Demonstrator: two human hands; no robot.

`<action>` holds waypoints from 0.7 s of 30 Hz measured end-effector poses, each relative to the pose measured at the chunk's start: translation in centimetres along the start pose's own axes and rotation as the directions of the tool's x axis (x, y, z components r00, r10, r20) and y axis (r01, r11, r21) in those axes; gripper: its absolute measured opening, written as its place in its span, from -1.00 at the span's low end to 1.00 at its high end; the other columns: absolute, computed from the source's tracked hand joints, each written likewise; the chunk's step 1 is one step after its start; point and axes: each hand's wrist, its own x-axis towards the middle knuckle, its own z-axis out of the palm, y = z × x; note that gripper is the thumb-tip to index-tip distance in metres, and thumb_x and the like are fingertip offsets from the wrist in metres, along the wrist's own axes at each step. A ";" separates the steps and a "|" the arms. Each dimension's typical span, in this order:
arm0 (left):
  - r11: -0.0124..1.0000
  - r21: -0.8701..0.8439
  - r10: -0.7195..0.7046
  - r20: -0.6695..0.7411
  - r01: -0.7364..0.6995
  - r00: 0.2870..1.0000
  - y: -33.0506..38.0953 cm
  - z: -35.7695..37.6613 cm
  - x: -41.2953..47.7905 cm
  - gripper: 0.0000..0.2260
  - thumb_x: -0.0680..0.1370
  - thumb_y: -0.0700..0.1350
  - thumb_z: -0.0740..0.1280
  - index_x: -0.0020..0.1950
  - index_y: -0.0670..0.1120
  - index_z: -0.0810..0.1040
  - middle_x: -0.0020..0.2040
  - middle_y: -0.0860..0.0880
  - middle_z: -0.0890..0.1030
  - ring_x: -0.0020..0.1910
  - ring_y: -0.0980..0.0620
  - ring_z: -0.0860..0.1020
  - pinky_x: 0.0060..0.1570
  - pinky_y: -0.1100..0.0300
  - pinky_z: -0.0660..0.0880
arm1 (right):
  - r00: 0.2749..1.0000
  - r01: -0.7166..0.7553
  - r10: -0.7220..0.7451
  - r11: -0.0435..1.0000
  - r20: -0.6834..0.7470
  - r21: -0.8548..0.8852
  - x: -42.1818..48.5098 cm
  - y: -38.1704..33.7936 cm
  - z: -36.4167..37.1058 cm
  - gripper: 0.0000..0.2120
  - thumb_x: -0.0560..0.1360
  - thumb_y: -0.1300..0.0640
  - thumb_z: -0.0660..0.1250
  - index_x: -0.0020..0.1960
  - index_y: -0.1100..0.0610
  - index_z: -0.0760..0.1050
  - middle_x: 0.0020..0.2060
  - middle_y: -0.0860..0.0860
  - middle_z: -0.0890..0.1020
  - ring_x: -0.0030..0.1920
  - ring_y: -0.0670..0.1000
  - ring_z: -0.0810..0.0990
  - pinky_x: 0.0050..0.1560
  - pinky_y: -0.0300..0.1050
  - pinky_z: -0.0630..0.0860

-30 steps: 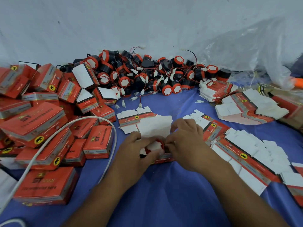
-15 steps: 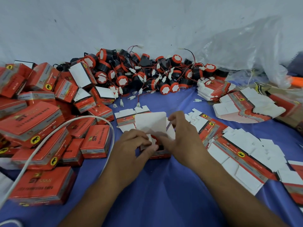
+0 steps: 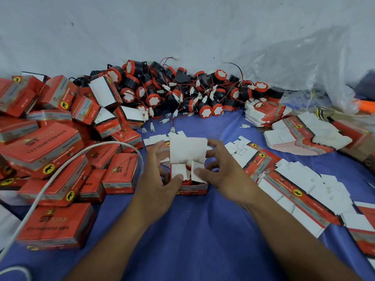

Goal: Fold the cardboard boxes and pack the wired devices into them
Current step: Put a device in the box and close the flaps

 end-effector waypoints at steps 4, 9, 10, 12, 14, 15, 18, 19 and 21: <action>1.000 -0.010 0.019 -0.019 -0.019 1.000 -0.3 0.2 0.1 -0.40 0.50 -0.26 0.42 0.35 0.25 0.29 0.03 0.26 0.57 -0.28 -0.07 0.51 -0.27 0.11 0.56 | 0.999 0.033 -0.033 0.999 -0.032 0.006 0.1 0.1 0.4 -0.64 0.54 0.13 0.42 0.26 -0.12 0.43 0.11 -0.15 0.63 -0.08 -0.07 0.61 -0.10 -0.31 0.54; 0.973 0.182 0.145 0.003 -0.144 0.989 0.0 0.4 0.0 -0.67 0.53 -0.17 0.32 0.11 0.27 0.43 0.05 0.23 0.45 -0.06 0.26 0.51 -0.08 0.47 0.41 | 0.992 -0.049 0.052 0.998 -0.118 0.032 -0.3 -0.5 0.8 -0.41 0.27 -0.28 0.53 0.11 -0.12 0.29 0.11 -0.12 0.56 0.01 -0.16 0.65 -0.11 -0.22 0.63; 0.962 0.225 0.155 0.016 -0.154 0.988 0.1 0.6 0.0 -0.69 0.53 -0.13 0.27 0.14 0.26 0.47 0.12 0.22 0.39 0.07 0.29 0.47 0.03 0.49 0.38 | 0.996 -0.041 0.042 0.999 -0.082 0.016 -0.5 -0.6 0.6 -0.39 0.24 -0.28 0.54 0.10 -0.12 0.30 0.13 -0.15 0.55 0.05 -0.17 0.65 -0.08 -0.16 0.65; 0.959 0.254 0.118 0.031 -0.122 0.993 0.2 0.8 0.0 -0.64 0.51 -0.09 0.20 0.26 0.18 0.53 0.21 0.15 0.34 0.23 0.27 0.38 0.22 0.42 0.34 | 0.999 -0.003 0.002 1.000 -0.032 -0.030 -0.6 -0.8 -0.1 -0.52 0.33 -0.13 0.55 0.10 -0.10 0.36 0.12 -0.20 0.57 0.07 -0.17 0.65 -0.06 -0.15 0.65; 0.951 0.295 0.088 0.032 -0.093 0.996 0.3 1.0 0.1 -0.59 0.49 -0.09 0.17 0.30 0.12 0.57 0.25 0.08 0.32 0.28 0.12 0.33 0.32 0.27 0.31 | 0.997 0.057 -0.061 0.995 -0.053 -0.077 -0.6 -0.8 -0.3 -0.68 0.47 0.12 0.47 0.14 -0.09 0.44 0.08 -0.22 0.57 0.02 -0.18 0.65 -0.11 -0.28 0.58; 0.942 0.324 0.077 0.030 -0.082 0.997 0.3 1.1 0.1 -0.58 0.49 -0.07 0.15 0.29 0.12 0.58 0.23 0.07 0.32 0.26 0.06 0.31 0.33 0.20 0.30 | 0.994 0.077 -0.085 0.991 -0.071 -0.105 -0.5 -0.7 -0.3 -0.67 0.50 0.21 0.42 0.17 -0.09 0.47 0.09 -0.21 0.57 0.01 -0.16 0.63 -0.10 -0.35 0.53; 0.940 0.337 0.046 0.048 -0.059 0.998 0.4 1.2 0.1 -0.60 0.50 -0.04 0.12 0.22 0.21 0.60 0.14 0.07 0.32 0.23 0.02 0.29 0.35 0.06 0.31 | 0.978 0.156 -0.184 0.957 -0.094 -0.243 -0.5 -0.6 0.2 -0.54 0.49 0.33 0.34 0.28 -0.08 0.50 0.12 -0.13 0.55 0.05 -0.12 0.52 -0.03 -0.42 0.42; 0.947 0.315 0.043 0.059 -0.059 0.997 0.5 1.1 0.2 -0.62 0.50 -0.04 0.13 0.18 0.25 0.61 0.13 0.06 0.34 0.24 0.00 0.31 0.34 0.01 0.34 | 0.971 0.188 -0.223 0.938 -0.091 -0.290 -0.5 -0.6 0.3 -0.55 0.47 0.36 0.33 0.27 -0.04 0.53 0.11 -0.08 0.56 0.05 -0.13 0.50 -0.03 -0.42 0.40; 0.958 0.282 0.026 0.094 -0.052 0.995 0.3 0.9 0.4 -0.64 0.50 -0.04 0.16 0.14 0.30 0.62 0.15 0.04 0.38 0.27 -0.04 0.35 0.32 -0.01 0.37 | 0.960 0.234 -0.274 0.901 -0.061 -0.366 -0.4 -0.5 0.5 -0.61 0.44 0.42 0.32 0.17 0.09 0.62 0.04 0.01 0.57 0.00 -0.08 0.52 -0.02 -0.37 0.42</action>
